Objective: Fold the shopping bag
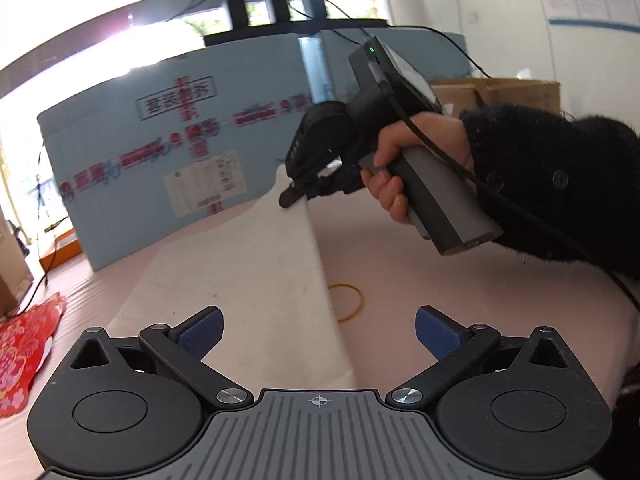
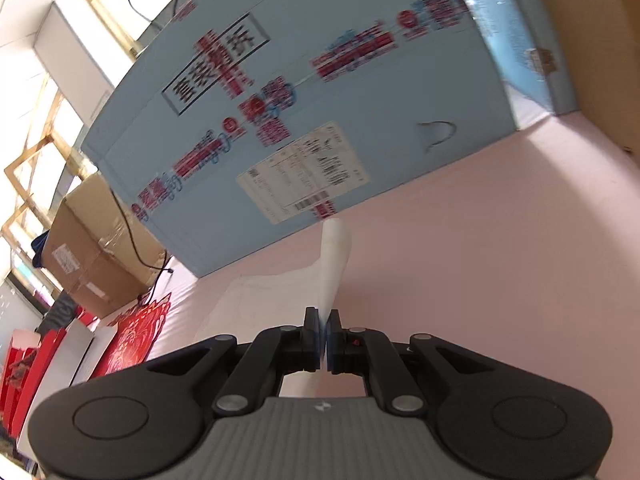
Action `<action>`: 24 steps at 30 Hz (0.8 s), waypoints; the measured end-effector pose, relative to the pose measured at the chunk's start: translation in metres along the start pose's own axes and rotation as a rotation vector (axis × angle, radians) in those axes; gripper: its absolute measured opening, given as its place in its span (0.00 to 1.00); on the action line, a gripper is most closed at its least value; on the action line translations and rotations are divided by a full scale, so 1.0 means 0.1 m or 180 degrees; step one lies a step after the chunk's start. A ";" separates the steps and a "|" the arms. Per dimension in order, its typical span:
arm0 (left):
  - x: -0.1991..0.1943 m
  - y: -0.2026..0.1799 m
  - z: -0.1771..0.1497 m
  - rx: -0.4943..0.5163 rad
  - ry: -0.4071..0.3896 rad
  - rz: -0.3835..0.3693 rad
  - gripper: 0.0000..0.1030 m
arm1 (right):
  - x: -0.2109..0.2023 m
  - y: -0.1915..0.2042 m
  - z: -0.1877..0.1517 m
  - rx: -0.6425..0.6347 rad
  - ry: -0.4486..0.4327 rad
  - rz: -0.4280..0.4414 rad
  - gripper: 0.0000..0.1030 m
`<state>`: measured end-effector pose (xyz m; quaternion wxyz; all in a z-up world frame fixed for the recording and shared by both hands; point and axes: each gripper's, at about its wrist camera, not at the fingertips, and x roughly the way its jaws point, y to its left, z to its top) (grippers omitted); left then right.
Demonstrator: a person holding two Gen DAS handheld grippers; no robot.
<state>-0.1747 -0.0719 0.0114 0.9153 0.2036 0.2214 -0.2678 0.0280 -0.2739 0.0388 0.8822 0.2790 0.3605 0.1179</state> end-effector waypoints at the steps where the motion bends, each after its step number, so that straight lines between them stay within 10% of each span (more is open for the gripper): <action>1: 0.02 -0.07 -0.01 0.0108 0.0049 -0.0015 1.00 | -0.15 -0.06 -0.05 0.0039 -0.0083 -0.0033 0.03; 15: 0.20 0.29 -0.01 0.0791 0.0262 0.0503 1.00 | -1.55 -0.67 -0.99 0.0591 -0.0717 -0.0209 0.03; 24: -0.09 0.25 -0.29 0.1430 -0.0243 0.0088 1.00 | -1.86 -0.54 -1.43 -0.0003 -0.0636 0.0119 0.14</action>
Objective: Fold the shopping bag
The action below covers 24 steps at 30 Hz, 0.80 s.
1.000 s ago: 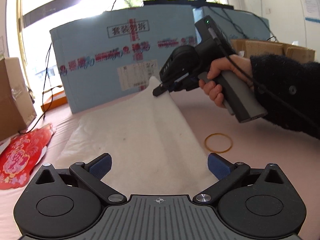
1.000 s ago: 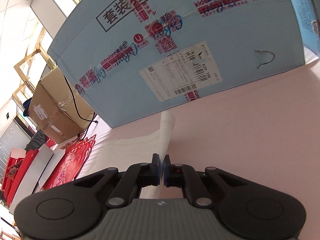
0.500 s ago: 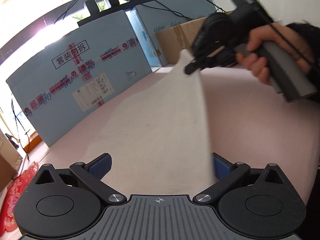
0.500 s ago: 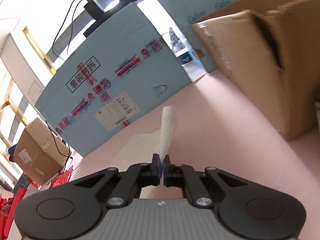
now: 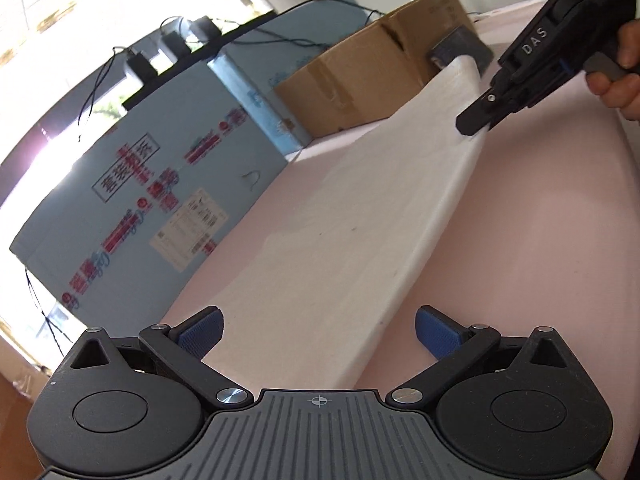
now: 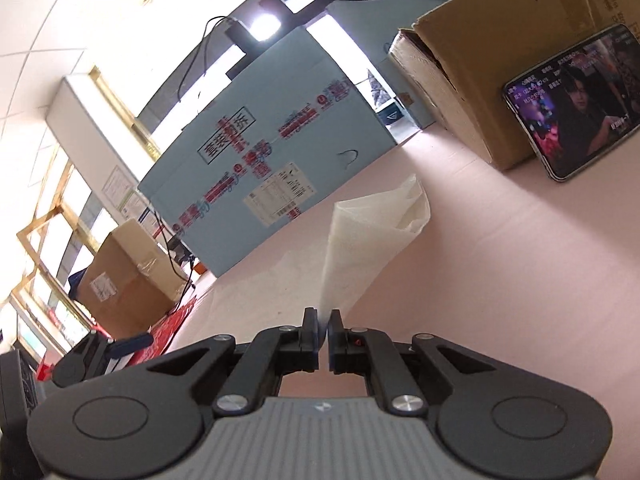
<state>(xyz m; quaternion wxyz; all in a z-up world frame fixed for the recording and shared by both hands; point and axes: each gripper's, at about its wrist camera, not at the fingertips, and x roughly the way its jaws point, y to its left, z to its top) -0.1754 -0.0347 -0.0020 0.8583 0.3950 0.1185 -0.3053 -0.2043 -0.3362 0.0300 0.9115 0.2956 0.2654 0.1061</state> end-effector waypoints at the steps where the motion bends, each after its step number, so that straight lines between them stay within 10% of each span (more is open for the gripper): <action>1: -0.01 -0.01 -0.01 -0.0016 -0.0022 0.0016 1.00 | -0.02 -0.01 0.01 -0.0038 -0.0008 -0.0034 0.24; 10: -0.03 0.02 -0.07 -0.0287 -0.0039 0.0105 1.00 | -0.38 -0.12 0.09 -0.0935 -0.0017 -0.0430 0.80; 24: 0.01 0.08 -0.09 -0.0346 0.0253 0.0516 0.96 | -0.38 -0.04 0.11 -0.2113 0.0066 -0.0854 0.87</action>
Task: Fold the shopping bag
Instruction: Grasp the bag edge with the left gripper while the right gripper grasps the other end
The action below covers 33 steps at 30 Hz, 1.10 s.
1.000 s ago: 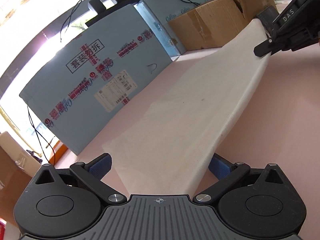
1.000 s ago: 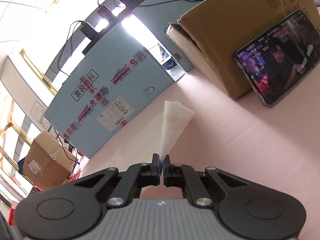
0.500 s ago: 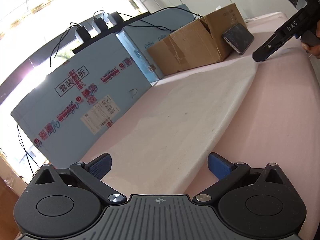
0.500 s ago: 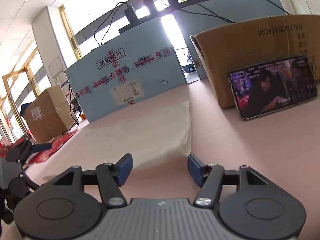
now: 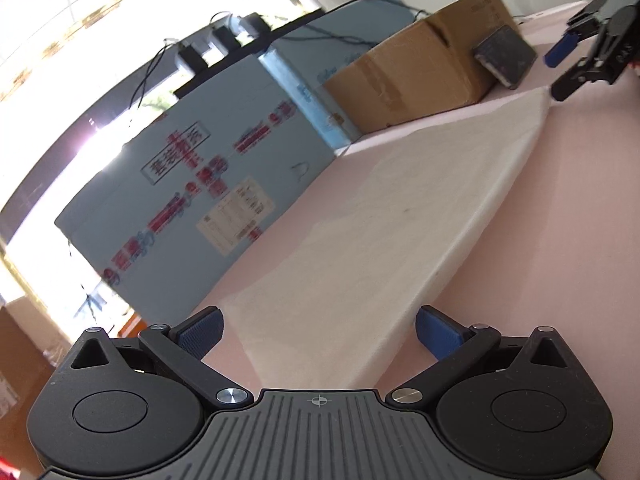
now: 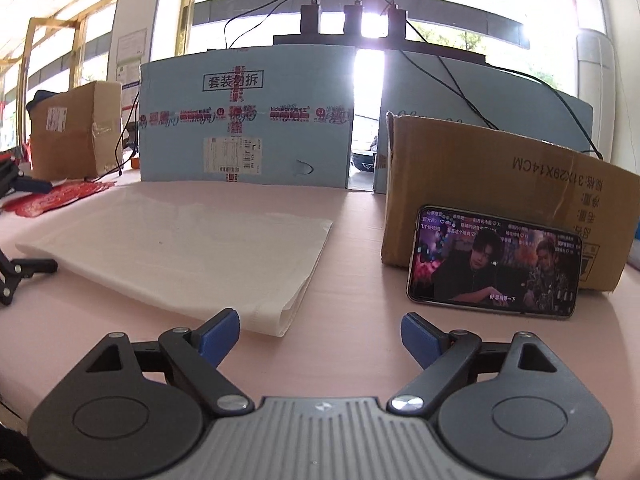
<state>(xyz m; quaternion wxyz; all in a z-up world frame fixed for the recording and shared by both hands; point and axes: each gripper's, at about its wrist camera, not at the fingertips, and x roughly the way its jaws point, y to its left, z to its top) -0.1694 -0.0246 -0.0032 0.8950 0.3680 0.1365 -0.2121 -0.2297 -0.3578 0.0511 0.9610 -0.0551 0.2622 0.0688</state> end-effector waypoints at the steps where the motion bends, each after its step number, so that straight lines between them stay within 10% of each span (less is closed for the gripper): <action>1: 0.01 0.00 0.01 0.0023 0.0033 -0.0021 0.90 | 0.02 0.02 0.01 -0.0062 0.0011 0.0013 0.87; 10: 0.12 -0.06 0.13 -0.0090 -0.0001 -0.0666 0.31 | 0.16 0.35 0.13 -0.0861 0.0049 0.0371 0.87; 23: 0.41 0.50 -0.05 -0.1509 0.0257 -0.1533 0.32 | 0.46 0.31 0.41 -0.1327 0.0202 0.1174 0.79; 28: 0.44 0.60 -0.11 -0.1618 0.0204 -0.1664 0.37 | 0.66 0.11 0.50 -0.0969 0.0444 0.1500 0.29; 33: 0.39 0.73 -0.22 -0.1754 0.0228 -0.1657 0.48 | 0.68 -0.10 0.50 -0.0700 0.0568 0.1706 0.09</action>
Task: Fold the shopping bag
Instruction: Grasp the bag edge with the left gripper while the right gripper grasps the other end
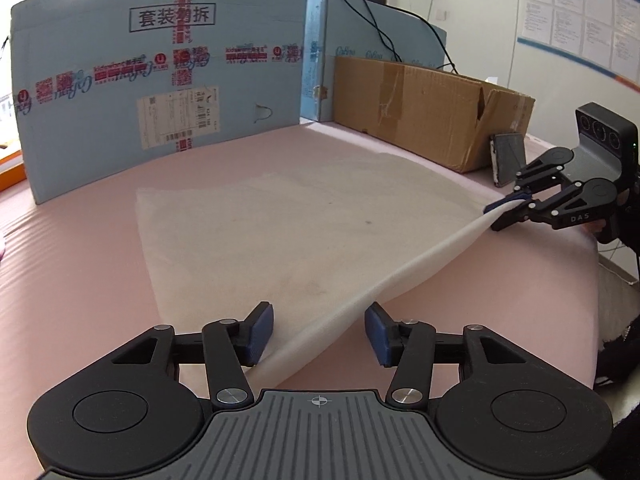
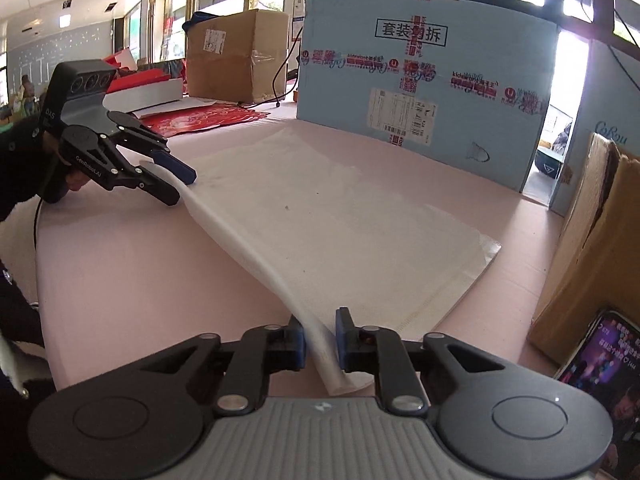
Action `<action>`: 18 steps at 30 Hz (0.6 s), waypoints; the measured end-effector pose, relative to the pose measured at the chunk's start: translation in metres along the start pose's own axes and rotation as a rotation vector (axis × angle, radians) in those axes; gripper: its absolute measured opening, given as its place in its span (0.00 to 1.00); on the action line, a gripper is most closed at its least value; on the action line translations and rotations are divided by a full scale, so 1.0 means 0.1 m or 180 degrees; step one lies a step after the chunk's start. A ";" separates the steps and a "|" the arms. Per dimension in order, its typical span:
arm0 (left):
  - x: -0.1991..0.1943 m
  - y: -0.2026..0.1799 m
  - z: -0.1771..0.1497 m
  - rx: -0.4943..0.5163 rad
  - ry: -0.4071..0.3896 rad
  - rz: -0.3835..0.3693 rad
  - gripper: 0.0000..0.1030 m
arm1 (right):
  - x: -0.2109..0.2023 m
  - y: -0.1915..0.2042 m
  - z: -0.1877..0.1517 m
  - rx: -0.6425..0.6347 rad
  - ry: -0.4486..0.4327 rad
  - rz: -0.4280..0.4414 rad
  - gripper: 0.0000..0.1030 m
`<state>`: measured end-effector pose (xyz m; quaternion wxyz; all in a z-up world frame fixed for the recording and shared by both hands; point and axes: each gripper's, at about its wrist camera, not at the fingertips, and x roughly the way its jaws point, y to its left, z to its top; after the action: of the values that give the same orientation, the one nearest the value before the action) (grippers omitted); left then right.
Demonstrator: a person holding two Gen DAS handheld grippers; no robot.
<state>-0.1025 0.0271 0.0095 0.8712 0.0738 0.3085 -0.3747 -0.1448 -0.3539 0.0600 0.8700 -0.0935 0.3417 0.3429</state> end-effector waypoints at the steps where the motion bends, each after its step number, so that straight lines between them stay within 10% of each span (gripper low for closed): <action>1: -0.02 0.01 0.00 -0.0046 0.0011 -0.0051 0.47 | -0.03 -0.03 -0.01 0.0051 0.0007 0.0054 0.09; 11: 0.00 0.50 -0.08 -0.1158 -0.0199 -0.0468 0.43 | -0.12 -0.67 -0.20 0.1377 -0.0132 0.0432 0.13; 18: -0.02 0.25 -0.01 -0.0766 -0.0195 0.0107 0.31 | -0.29 -0.60 -0.11 0.1498 -0.0422 0.0397 0.14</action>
<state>-0.0873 0.0465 0.0073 0.8889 -0.0377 0.3233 -0.3224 -0.1264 -0.4186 0.0661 0.8655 0.1557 0.3594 0.3122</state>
